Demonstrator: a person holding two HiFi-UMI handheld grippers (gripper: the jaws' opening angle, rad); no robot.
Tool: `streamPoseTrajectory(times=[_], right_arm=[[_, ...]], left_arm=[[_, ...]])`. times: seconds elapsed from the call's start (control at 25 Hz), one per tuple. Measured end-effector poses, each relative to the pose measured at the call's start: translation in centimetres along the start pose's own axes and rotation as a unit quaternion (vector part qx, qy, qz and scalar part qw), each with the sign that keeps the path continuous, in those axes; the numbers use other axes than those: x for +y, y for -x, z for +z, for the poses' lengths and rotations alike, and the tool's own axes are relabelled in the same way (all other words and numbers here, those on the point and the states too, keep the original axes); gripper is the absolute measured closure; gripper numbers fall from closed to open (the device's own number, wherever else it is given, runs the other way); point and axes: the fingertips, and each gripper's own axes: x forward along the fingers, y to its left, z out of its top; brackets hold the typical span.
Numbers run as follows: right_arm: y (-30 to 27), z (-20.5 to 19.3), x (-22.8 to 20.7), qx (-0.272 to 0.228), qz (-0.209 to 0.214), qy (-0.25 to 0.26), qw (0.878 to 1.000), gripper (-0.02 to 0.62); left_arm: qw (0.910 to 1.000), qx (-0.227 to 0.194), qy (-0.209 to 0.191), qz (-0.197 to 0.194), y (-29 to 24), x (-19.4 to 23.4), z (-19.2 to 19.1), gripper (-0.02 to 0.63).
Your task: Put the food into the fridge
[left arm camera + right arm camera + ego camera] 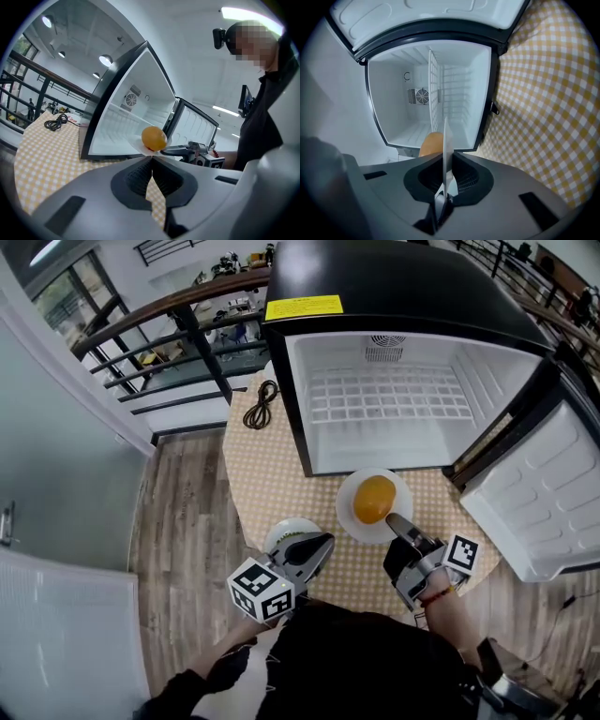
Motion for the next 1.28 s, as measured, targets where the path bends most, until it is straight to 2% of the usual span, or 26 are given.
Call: streamPoseTrajectory(times=[0.2,0.6,0.8,0.92,1.08,1.28], right_arm=[[-1.0,0.7,-0.8,0.002,-0.001,-0.009,1.0,0.566],[-2.4,4.7,-2.7,-0.036,-0.015,0.0,0.999,0.566],[-2.7,6.1,-3.3,-0.052,-0.023,-0.005,0.998,0.566],[-2.9,7.3,-3.8,-0.061,-0.036,0.006,0.997,0.566],[-3.7,9.2,-4.3,-0.082,-0.05,0.027,0.995,0.566],[-5.1,10.7,-3.9,-0.082,-0.065,0.077,0.992,0.566]], left_arm=[[0.9999,0.007,0.01,0.007,-0.7,0.5,-0.3,0.594],[0.9995,-0.007,-0.01,0.028,-1.7,2.5,0.5,0.595],[0.9991,0.016,-0.018,0.034,-2.0,3.2,-0.8,0.595],[0.9991,0.024,-0.023,0.027,-2.1,3.3,-1.2,0.594],[0.9991,0.013,-0.023,0.033,-1.8,4.0,-0.6,0.595],[0.9989,0.0,-0.018,0.042,-1.9,4.9,0.4,0.594]])
